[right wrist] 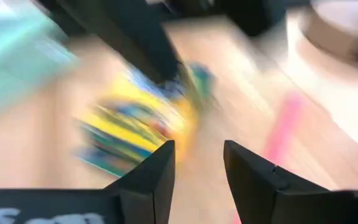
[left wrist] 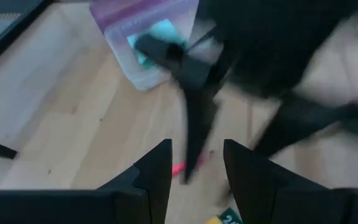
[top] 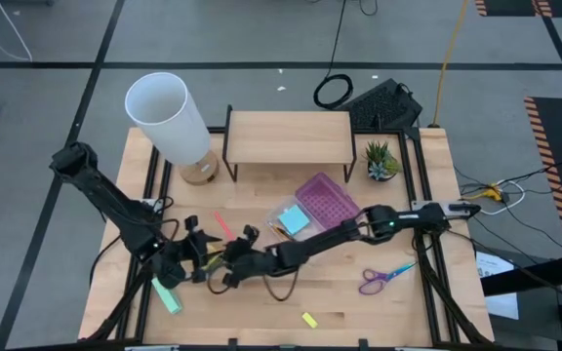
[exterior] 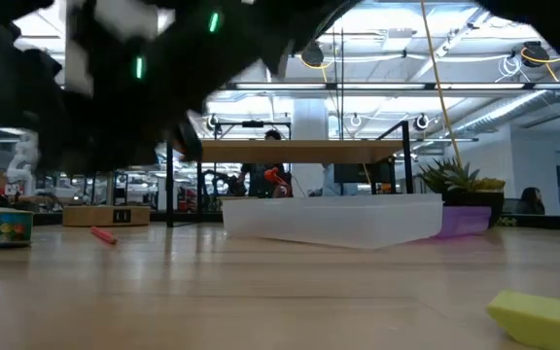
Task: Pack school essentials
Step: Put the pink pencil into the transparent violet supply box
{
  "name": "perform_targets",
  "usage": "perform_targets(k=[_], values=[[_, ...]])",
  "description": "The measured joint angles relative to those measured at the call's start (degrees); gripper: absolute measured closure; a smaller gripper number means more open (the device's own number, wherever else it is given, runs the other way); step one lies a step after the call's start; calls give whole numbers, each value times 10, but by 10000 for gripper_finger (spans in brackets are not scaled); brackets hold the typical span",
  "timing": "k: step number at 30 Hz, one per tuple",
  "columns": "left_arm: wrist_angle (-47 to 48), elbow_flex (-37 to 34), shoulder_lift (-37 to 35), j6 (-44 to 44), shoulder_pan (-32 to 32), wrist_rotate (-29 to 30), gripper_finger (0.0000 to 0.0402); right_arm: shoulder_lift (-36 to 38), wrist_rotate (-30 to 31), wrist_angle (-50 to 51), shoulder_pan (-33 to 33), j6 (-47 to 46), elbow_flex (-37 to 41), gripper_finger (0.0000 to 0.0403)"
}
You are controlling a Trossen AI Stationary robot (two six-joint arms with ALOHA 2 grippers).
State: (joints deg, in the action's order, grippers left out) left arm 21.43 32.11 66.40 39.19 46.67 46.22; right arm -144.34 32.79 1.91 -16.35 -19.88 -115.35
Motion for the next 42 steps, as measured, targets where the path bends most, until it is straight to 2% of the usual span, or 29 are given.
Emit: perform_targets(k=[2, 5, 7, 11, 15, 21, 30, 35, 42], values=[[18, 0, -10, 17, 8, 5, 252, -10, 33, 47, 6, -13, -11, 263], [32, 0, -14, 41, 15, 19, 252, -8, 44, 87, 17, -48, -15, 257], [43, 0, -11, 50, 18, 19, 252, -8, 22, 95, 25, -60, -15, 254], [42, 0, -9, 55, 19, 19, 252, -9, -60, 95, 31, -66, -6, 253], [42, 0, -9, 56, 19, 19, 252, -8, -61, 103, 31, -81, 3, 260], [41, 0, -9, 49, 17, 19, 252, -5, -75, 138, 37, -91, 6, 289], [40, 0, -9, 49, 14, 19, 252, -5, -114, 175, 37, -90, 6, 392], [41, 0, -9, 50, 14, 19, 252, 0, -123, 201, 32, -98, 7, 387], [44, 0, -9, 64, 25, 14, 252, 56, -101, 286, 17, -110, 13, 393]])
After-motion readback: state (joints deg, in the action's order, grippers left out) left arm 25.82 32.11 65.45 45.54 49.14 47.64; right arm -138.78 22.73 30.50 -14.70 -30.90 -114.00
